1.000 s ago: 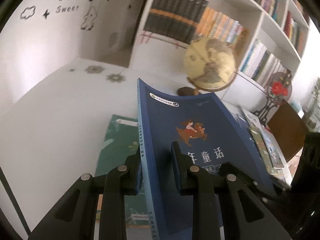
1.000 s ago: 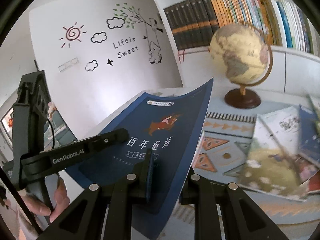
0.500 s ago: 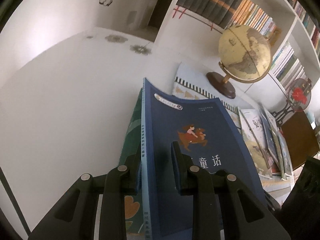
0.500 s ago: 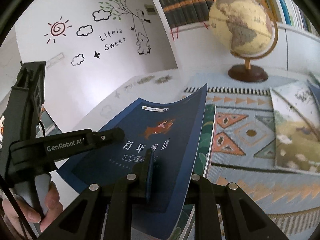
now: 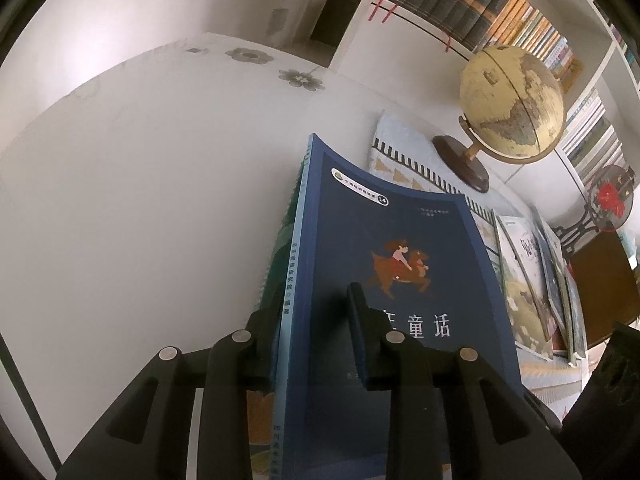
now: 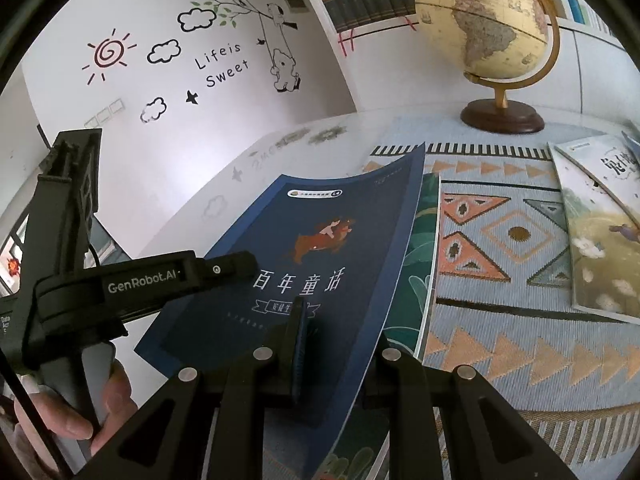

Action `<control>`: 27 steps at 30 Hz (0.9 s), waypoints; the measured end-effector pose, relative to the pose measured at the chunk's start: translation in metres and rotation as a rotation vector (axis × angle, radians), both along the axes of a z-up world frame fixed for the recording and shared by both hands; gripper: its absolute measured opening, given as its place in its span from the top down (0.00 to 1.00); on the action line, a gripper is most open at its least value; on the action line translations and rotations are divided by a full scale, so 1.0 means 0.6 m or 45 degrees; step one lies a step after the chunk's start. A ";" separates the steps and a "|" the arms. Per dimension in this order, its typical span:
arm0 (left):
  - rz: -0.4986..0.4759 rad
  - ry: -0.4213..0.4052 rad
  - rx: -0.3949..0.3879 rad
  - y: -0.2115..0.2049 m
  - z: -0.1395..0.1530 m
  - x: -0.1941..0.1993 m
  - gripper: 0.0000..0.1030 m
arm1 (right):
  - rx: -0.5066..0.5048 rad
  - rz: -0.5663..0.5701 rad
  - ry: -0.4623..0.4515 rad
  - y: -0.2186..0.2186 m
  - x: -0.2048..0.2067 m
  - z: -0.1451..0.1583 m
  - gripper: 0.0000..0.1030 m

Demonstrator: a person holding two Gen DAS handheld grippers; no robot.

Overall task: Organize books
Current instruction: 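Carry the blue book onto the green stack and open the left tool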

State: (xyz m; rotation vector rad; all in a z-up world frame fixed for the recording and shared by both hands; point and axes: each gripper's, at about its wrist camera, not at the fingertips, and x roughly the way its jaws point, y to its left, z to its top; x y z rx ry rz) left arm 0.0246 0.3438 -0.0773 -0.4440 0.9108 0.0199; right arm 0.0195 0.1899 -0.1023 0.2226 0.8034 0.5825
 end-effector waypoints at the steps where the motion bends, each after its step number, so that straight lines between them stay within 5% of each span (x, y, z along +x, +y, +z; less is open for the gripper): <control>1: 0.008 0.001 -0.007 0.002 -0.001 0.000 0.76 | 0.000 0.007 0.008 0.002 0.001 -0.002 0.81; 12: 0.024 -0.006 0.045 -0.005 0.002 0.003 0.73 | -0.006 0.016 0.011 0.005 0.001 -0.003 0.74; 15: 0.031 -0.010 0.069 -0.007 0.004 0.003 0.69 | -0.017 0.022 0.005 0.008 -0.002 -0.002 0.70; 19: 0.053 -0.016 0.067 0.000 0.007 -0.001 0.68 | -0.015 0.025 -0.009 0.010 -0.007 0.000 0.51; 27: 0.105 -0.032 0.149 0.004 0.015 -0.009 0.69 | -0.001 -0.018 0.069 -0.015 -0.013 0.007 0.46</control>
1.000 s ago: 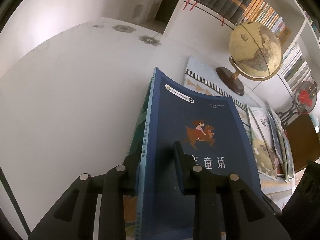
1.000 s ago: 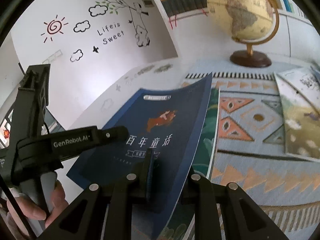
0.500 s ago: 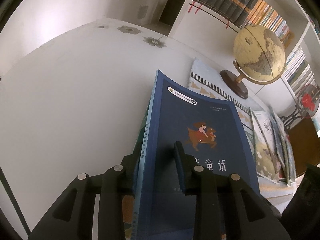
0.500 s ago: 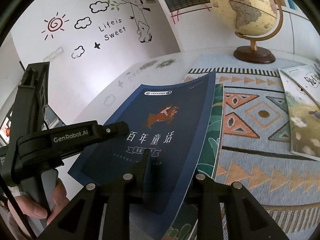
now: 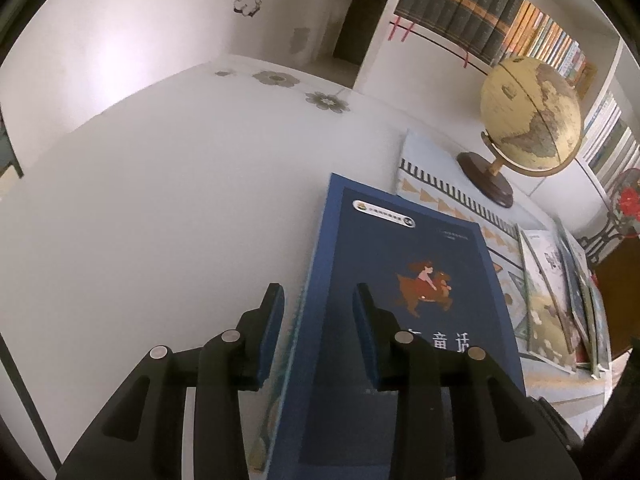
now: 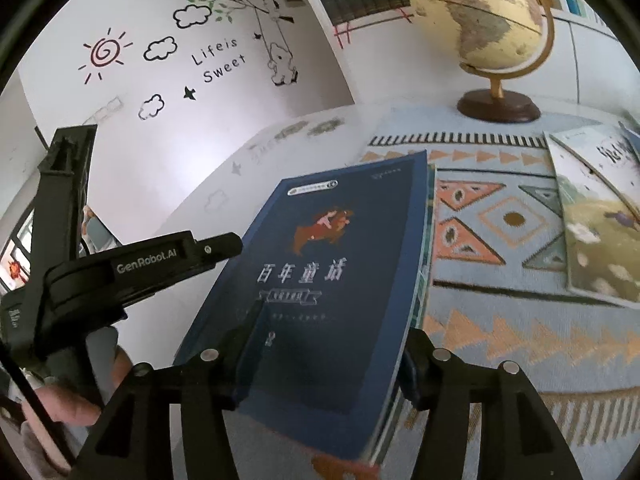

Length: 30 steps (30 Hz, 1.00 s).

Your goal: Organize books

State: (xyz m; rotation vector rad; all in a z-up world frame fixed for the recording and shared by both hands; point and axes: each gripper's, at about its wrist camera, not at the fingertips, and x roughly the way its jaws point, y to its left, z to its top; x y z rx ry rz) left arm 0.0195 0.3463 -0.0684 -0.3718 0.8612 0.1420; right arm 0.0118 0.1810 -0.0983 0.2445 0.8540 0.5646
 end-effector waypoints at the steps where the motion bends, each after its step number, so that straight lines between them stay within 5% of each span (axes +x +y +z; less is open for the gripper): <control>1: 0.006 0.008 0.005 0.001 -0.002 0.001 0.69 | 0.003 -0.011 0.018 -0.005 0.001 0.000 0.46; 7: 0.035 0.053 -0.027 0.014 -0.017 0.002 0.69 | -0.028 -0.076 0.102 -0.018 0.004 -0.008 0.45; 14: 0.007 0.062 -0.026 0.006 -0.020 0.006 0.69 | -0.127 -0.038 0.057 0.002 -0.014 -0.001 0.43; 20: -0.025 0.066 -0.072 0.003 -0.024 0.006 0.67 | -0.093 -0.019 0.094 -0.006 -0.009 -0.001 0.43; 24: -0.008 0.051 -0.012 -0.004 -0.017 0.001 0.67 | -0.073 -0.050 0.088 -0.010 -0.009 0.001 0.43; 30: -0.030 -0.092 -0.027 0.002 0.003 -0.011 0.67 | 0.097 -0.114 0.055 -0.059 0.000 0.030 0.43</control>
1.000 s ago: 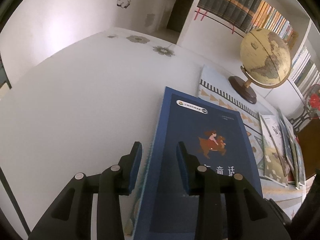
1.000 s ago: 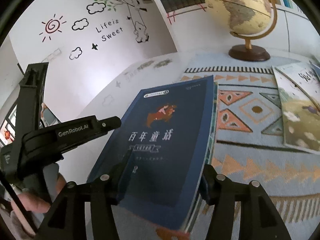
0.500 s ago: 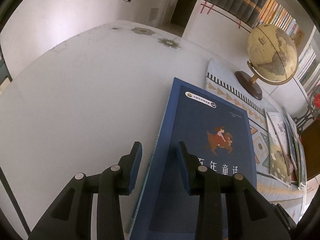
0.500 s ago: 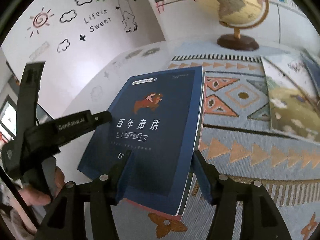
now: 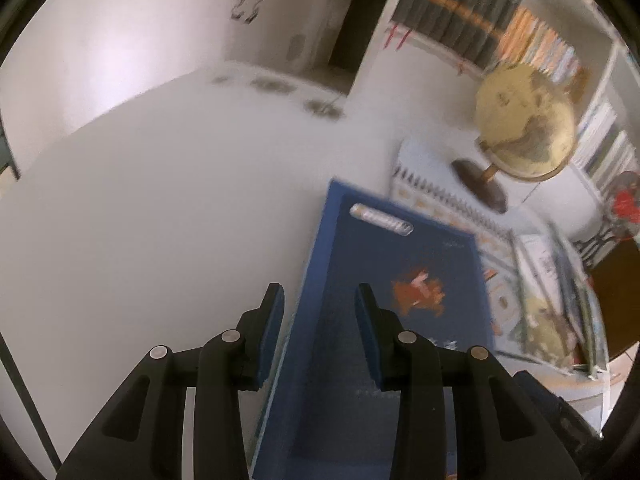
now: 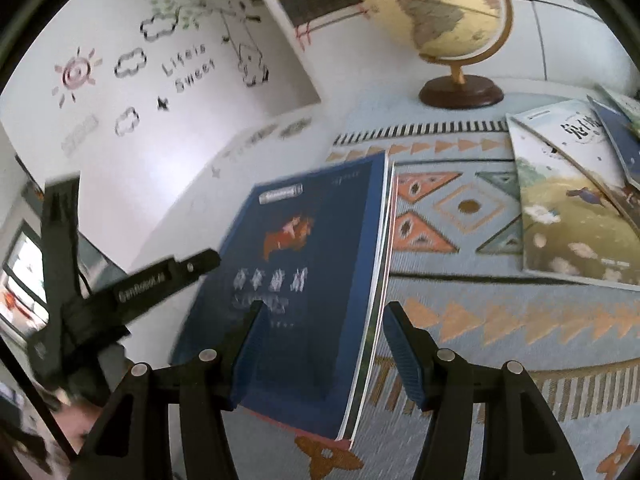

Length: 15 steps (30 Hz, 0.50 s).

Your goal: Organize books

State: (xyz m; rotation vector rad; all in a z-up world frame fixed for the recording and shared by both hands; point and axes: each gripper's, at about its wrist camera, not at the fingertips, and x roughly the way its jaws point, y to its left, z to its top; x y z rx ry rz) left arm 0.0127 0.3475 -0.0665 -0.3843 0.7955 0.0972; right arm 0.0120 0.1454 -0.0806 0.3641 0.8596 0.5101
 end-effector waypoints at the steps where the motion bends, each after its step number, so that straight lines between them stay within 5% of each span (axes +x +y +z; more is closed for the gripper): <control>1: -0.014 -0.036 0.003 -0.002 0.007 -0.003 0.67 | 0.027 -0.003 -0.009 -0.007 0.001 0.008 0.43; 6: -0.074 -0.120 -0.143 -0.014 0.038 -0.007 0.67 | 0.129 -0.025 -0.115 -0.077 -0.001 0.071 0.43; 15: -0.222 -0.140 -0.061 -0.199 0.144 0.023 0.67 | 0.137 -0.205 -0.183 -0.326 0.008 0.105 0.36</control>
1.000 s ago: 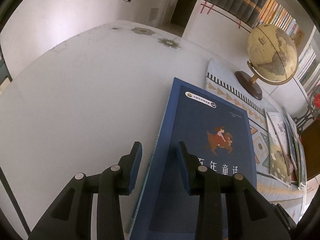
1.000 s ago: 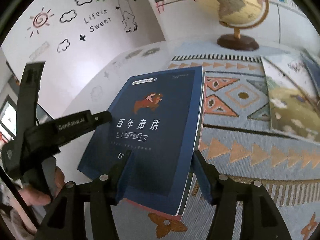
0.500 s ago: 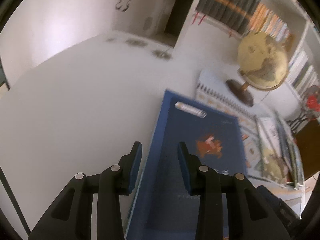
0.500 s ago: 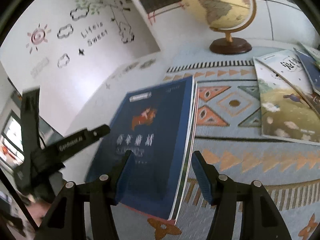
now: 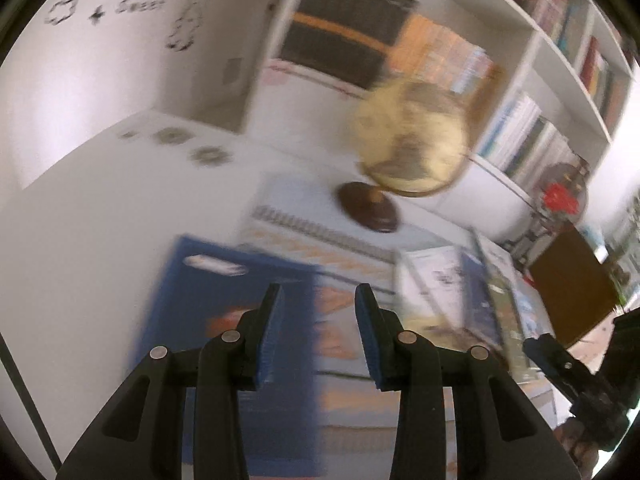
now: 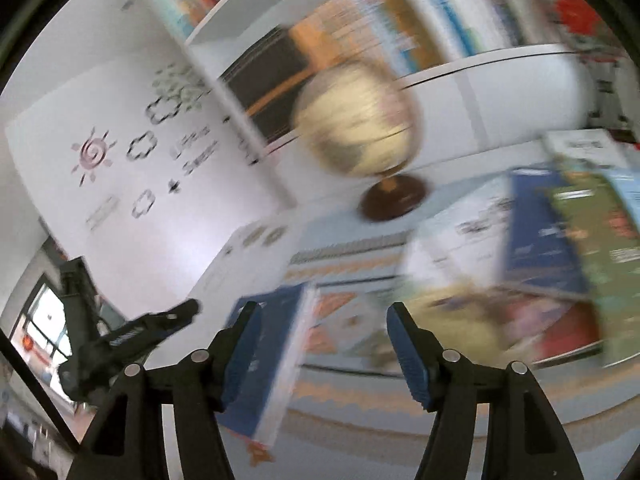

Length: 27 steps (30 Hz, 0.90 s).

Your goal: Organize books

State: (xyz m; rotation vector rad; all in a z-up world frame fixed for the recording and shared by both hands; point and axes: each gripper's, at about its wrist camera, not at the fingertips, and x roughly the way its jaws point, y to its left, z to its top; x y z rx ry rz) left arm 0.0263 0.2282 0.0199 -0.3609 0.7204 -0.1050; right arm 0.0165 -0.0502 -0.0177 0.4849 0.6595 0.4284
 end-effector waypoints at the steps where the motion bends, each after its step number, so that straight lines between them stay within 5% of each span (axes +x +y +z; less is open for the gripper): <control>1: -0.029 0.001 -0.010 -0.033 0.005 0.006 0.67 | 0.003 -0.028 0.011 -0.032 0.002 -0.003 0.35; 10: -0.407 0.155 0.036 -0.332 -0.050 0.066 0.68 | 0.044 -0.287 0.185 -0.296 0.007 -0.078 0.32; 16: -0.654 0.263 0.064 -0.496 -0.118 0.064 0.73 | 0.177 -0.395 0.274 -0.372 0.003 -0.127 0.32; 20: -0.707 0.318 0.081 -0.546 -0.151 0.061 0.77 | 0.186 -0.411 0.287 -0.382 0.000 -0.143 0.32; 27: -0.740 0.335 -0.061 -0.570 -0.169 0.058 0.84 | -0.020 -0.456 0.335 -0.367 0.011 -0.158 0.32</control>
